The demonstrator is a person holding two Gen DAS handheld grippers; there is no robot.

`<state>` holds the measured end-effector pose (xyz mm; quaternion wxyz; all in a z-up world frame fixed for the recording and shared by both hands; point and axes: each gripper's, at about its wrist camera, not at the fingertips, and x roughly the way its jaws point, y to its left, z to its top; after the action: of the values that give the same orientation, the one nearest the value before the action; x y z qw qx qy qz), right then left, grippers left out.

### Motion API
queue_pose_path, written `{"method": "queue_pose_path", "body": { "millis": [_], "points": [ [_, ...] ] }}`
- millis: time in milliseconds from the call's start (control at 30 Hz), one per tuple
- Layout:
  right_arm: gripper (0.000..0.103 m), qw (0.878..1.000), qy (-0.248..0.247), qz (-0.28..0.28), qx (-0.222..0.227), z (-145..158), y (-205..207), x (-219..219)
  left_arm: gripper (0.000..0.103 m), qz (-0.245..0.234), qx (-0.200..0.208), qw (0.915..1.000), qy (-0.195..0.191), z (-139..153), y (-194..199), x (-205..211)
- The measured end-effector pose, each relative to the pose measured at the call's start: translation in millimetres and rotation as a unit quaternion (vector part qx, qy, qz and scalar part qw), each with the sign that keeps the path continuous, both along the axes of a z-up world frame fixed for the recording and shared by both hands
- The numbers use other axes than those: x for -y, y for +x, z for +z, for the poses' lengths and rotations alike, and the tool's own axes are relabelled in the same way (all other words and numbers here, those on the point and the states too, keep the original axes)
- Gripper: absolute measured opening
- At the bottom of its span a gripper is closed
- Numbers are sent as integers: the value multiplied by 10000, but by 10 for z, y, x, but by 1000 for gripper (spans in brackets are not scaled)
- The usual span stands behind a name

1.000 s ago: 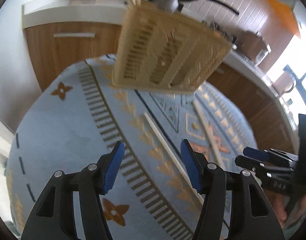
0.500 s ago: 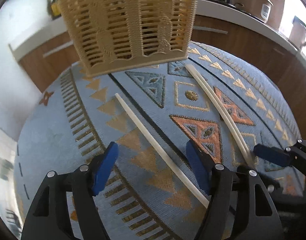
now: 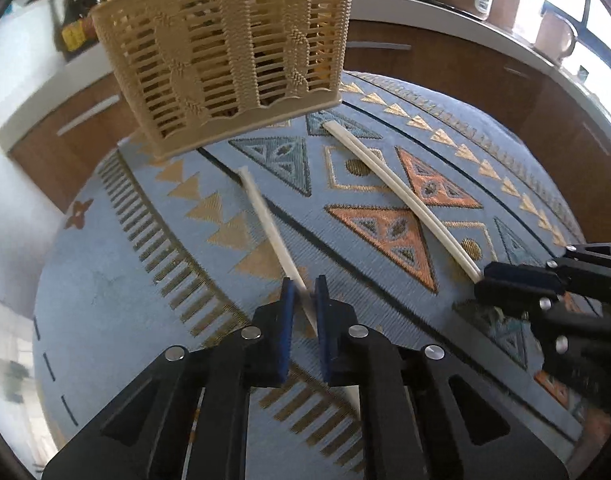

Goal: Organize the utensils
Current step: 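Grasp the last wooden chopstick with the left tool, then lift the chopsticks with both tools up over the caddy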

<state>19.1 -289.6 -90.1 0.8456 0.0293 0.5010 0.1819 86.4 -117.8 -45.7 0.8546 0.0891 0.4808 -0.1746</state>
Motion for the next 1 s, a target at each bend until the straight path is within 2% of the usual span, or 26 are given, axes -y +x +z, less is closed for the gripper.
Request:
{"method": "queue_pose_path", "body": {
  "millis": [167,433,500,600,700,800,900,1000],
  "points": [
    [9,9998,125,-109,-147,27,-73,-9,4,-203,-163,9997,-20,-10,-19,-230],
    [10,9979,-641,66,22,-6,-158,-245,6,73,-298,9994,-169,-34,15,-506],
    [13,9982,-565,153,-98,-2,-110,-250,6,80,-362,9991,-214,-24,43,-520],
    [25,9990,-369,12,-250,54,58,-210,10,34,-421,9987,-278,-21,140,-509],
    [25,9993,-212,-69,-309,115,342,-199,13,-73,-504,9984,-262,-25,280,-454],
    [25,9984,-95,-49,-553,100,595,-216,15,-222,-682,9972,-207,-12,406,-403],
    [25,9964,-128,4,-842,44,848,-267,18,-375,-894,9952,-137,7,489,-365],
    [25,9955,-227,-37,-919,48,970,-305,18,-526,-1041,9932,-19,18,560,-332]
  ]
}}
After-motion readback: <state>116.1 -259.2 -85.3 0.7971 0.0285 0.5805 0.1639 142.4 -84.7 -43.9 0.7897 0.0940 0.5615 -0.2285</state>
